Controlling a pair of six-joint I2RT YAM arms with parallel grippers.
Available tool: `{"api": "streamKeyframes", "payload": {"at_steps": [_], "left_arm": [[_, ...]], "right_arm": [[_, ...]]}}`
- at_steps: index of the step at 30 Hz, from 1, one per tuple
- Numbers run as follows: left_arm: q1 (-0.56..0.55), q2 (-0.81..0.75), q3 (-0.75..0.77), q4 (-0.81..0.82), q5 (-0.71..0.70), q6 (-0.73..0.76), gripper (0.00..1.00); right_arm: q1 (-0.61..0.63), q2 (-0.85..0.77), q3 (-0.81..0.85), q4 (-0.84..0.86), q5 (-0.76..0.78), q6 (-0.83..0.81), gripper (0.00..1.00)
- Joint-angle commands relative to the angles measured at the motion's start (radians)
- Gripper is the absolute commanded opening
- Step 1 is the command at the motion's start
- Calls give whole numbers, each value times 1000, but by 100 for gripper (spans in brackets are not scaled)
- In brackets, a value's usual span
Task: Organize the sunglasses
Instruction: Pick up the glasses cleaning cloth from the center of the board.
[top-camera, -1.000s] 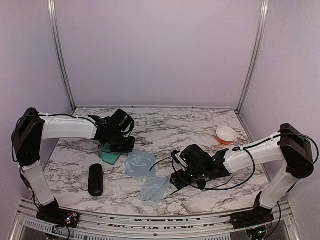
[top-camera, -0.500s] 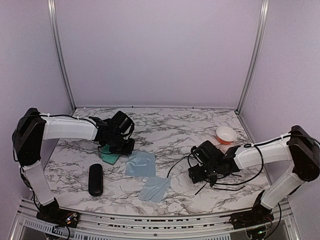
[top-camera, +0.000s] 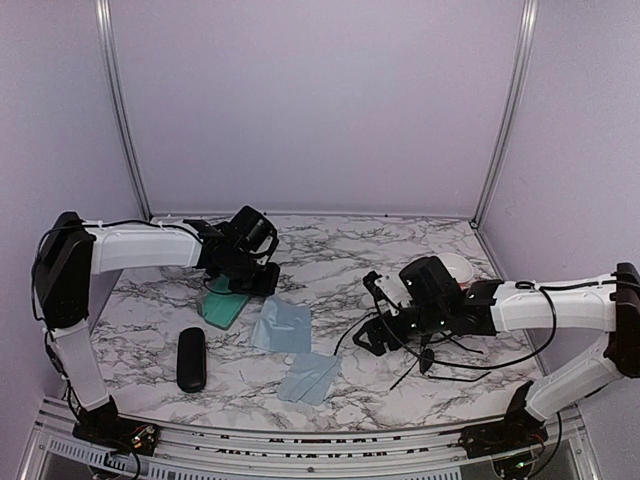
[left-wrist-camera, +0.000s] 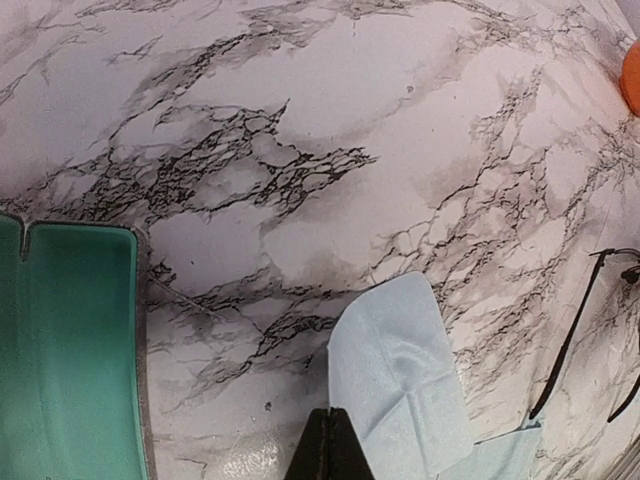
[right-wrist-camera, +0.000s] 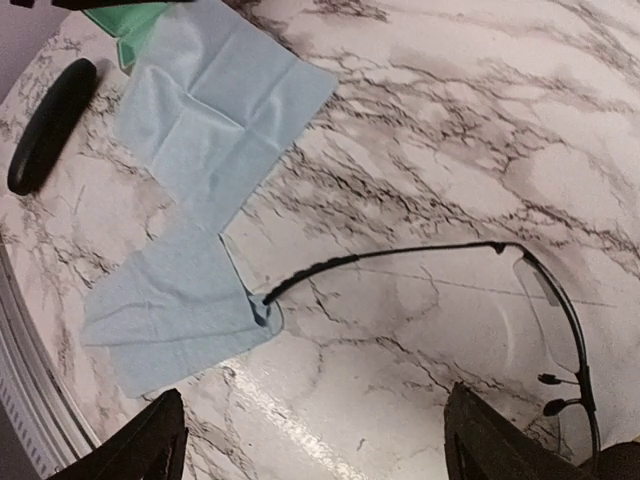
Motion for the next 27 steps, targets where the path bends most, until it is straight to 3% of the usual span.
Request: {"api": "streamKeyframes", "payload": {"at_steps": [1,11,20,24,27], "left_arm": [[-2,8,91,-85,6,18,0],[-9,38,165,-127,91,18,0],[-33,37,165,-106,204,94,0],[-33,14,166,-109,225,104,0],[-33,-5,158,-113,247,113,0]], "right_arm": [[7,-32,56,106,-113,-13,86],[21,66,168,208,-159,-67,86],[-89,118,125,498,-366,-420,88],[-94,196,169,478,-389,-563,88],[-124,288,253,414,-405,-580,84]]}}
